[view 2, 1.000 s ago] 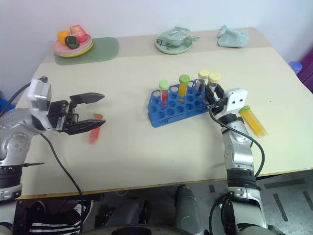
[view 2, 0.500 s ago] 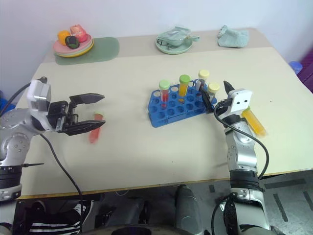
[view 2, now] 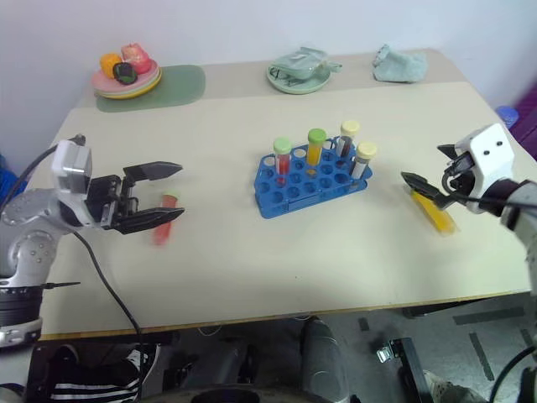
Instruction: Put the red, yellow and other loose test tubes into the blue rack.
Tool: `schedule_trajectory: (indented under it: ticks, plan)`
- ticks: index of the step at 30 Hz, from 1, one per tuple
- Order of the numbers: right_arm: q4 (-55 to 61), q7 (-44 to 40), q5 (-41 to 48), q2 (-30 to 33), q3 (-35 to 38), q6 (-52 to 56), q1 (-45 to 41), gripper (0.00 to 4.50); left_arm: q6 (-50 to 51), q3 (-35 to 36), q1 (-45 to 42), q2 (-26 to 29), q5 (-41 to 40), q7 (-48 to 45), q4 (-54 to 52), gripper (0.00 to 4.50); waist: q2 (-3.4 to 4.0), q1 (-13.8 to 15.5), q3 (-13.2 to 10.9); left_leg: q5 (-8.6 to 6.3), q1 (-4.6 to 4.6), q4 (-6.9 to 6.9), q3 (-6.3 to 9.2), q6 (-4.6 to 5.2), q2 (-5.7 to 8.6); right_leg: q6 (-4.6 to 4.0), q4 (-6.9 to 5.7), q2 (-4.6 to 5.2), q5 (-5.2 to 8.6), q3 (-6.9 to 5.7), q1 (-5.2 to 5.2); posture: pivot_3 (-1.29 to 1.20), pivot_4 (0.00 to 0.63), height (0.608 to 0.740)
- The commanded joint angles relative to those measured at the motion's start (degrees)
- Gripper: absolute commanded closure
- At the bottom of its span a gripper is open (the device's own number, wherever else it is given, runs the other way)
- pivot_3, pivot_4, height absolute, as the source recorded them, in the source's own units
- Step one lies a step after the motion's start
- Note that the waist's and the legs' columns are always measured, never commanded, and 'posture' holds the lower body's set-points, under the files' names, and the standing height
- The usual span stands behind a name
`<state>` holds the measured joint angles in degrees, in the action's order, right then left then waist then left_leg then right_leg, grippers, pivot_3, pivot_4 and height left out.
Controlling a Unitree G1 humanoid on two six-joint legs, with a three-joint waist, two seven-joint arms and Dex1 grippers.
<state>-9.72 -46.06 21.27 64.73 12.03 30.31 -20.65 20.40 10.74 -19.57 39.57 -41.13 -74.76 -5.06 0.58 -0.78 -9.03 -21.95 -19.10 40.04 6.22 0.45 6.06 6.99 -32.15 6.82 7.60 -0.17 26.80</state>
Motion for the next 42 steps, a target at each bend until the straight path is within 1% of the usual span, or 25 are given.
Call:
schedule_trajectory:
  ticks: [1,3,8,12,14,19,23,27,34,42]
  plan:
    - [-9.26,-6.88,-4.62,3.91,-6.71,4.75,-8.93,0.07,-1.81,-0.1,-0.84,-0.66,0.54,0.21,-0.86,0.0,0.0,0.01,0.0,0.0,-0.03,-0.01,-0.01,0.0,-0.01,0.0,0.04,0.0,0.0,0.0,0.01,0.0,0.15,0.74]
    - [-13.68,-12.26,-5.98,4.52,-11.07,8.29,-13.75,0.07,-1.99,-0.26,-0.64,-1.17,0.62,0.48,-1.14,0.0,0.01,0.02,-0.01,0.0,-0.05,-0.01,-0.01,0.0,-0.04,0.0,0.04,0.01,0.0,0.0,0.04,0.0,0.15,0.74]
    - [-29.31,-18.43,-13.38,1.23,-20.49,13.17,-28.48,0.07,-2.1,-0.06,1.57,-1.66,0.4,1.35,-3.31,0.0,0.03,0.02,-0.02,-0.01,-0.14,0.01,0.02,0.01,-0.04,0.01,0.07,0.03,0.0,-0.01,0.08,0.0,0.15,0.74]
    - [-40.23,-21.35,-20.18,-1.51,-25.74,7.24,-35.29,0.07,-1.69,0.96,3.79,-1.43,-0.18,2.75,-5.52,0.0,0.02,0.12,-0.02,-0.01,-0.27,0.01,0.03,0.0,-0.04,0.01,0.04,0.03,0.0,-0.01,0.24,0.0,0.15,0.74]
    - [-44.47,-22.5,-22.33,-2.93,-27.06,7.35,-37.86,0.07,-1.5,1.42,4.69,-1.31,-0.43,3.52,-6.51,0.0,0.02,0.1,-0.02,-0.01,-0.31,0.01,0.04,0.0,-0.03,0.0,0.04,0.04,0.0,-0.01,0.28,0.0,0.15,0.74]
    - [-51.22,-23.45,-26.92,-4.97,-28.65,4.84,-41.02,0.07,-1.41,2.11,6.37,-1.37,-0.83,5.09,-8.54,0.0,0.03,0.08,-0.03,0.0,-0.32,0.0,0.04,-0.01,-0.02,0.01,0.01,0.04,0.0,-0.01,0.32,0.0,0.15,0.74]
    - [-53.43,-24.87,-28.9,-6.84,-29.05,6.56,-43.38,0.07,-1.56,2.14,7.52,-1.81,-0.86,6.06,-9.82,0.0,0.03,-0.07,-0.02,0.0,-0.31,0.0,0.03,-0.01,-0.02,0.01,0.01,0.04,0.0,0.0,0.33,0.0,0.15,0.74]
    - [-54.83,-24.21,-30.52,-8.89,-28.91,8.84,-44.2,0.07,-1.81,1.85,7.77,-2.37,-0.78,6.84,-10.24,0.0,0.04,-0.12,-0.02,0.0,-0.31,0.0,0.04,-0.02,-0.03,0.0,-0.01,0.04,0.0,0.0,0.33,0.0,0.15,0.74]
    - [-54.71,-27.3,-33.99,-9.37,-30.8,8.43,-42.64,0.07,-1.99,1.53,7.8,-2.68,-0.63,7.4,-10.85,0.0,0.04,0.04,-0.02,0.0,-0.33,0.02,0.06,-0.02,0.01,0.01,-0.02,0.06,0.0,0.0,0.33,0.0,0.15,0.74]
    - [-55.68,-26.75,-35.82,-9.78,-30.8,7.59,-41.54,0.07,-1.72,1.53,8.02,-3.0,-0.76,8.48,-11.79,0.0,0.04,-0.04,-0.02,0.0,-0.32,0.02,0.05,-0.03,0.0,0.01,-0.03,0.06,0.0,0.0,0.35,0.0,0.15,0.74]
